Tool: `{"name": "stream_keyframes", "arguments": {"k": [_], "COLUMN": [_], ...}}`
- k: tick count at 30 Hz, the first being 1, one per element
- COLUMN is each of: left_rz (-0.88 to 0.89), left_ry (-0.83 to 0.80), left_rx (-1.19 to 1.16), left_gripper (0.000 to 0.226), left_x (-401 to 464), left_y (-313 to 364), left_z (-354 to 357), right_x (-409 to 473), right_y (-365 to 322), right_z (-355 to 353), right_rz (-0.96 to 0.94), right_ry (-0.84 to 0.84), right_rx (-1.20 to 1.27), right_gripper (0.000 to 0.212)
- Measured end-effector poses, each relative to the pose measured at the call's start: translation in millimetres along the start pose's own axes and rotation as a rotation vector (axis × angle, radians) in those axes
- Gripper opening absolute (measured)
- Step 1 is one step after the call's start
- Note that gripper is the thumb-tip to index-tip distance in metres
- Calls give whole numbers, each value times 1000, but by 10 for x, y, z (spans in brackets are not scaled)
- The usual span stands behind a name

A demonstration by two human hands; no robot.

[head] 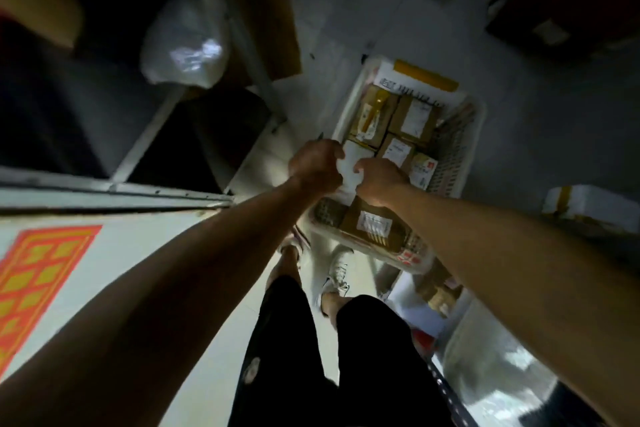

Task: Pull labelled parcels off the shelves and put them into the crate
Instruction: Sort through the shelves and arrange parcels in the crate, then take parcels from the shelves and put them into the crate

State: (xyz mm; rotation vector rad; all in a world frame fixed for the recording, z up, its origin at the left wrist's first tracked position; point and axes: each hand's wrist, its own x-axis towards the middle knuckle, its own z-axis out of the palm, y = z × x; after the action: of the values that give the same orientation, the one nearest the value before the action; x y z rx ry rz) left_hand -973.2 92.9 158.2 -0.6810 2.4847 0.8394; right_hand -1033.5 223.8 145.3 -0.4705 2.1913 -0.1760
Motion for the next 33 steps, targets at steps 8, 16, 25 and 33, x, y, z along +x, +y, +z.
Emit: {"name": "stream_keyframes", "arguments": {"k": [8, 16, 25, 33], "left_rz": [-244, -491, -972, -1437], "left_ry": [183, 373, 500, 576], "left_rx": [5, 63, -82, -199], "left_gripper": [49, 45, 49, 45], "left_x": [-1724, -3565, -5748, -7402], "left_y": [-628, -1467, -2103, -2071], "left_z": [-510, -339, 314, 1189], "right_x": [-1106, -2115, -3748, -5208], "right_y": [-997, -1990, -3013, -3152], "right_z": [245, 1019, 2579, 3962], "right_rz": [-253, -554, -1068, -1612], "right_ry": [-58, -110, -137, -225], "right_rx": [-256, -640, -1035, -1339], "right_gripper": [45, 44, 42, 47]}}
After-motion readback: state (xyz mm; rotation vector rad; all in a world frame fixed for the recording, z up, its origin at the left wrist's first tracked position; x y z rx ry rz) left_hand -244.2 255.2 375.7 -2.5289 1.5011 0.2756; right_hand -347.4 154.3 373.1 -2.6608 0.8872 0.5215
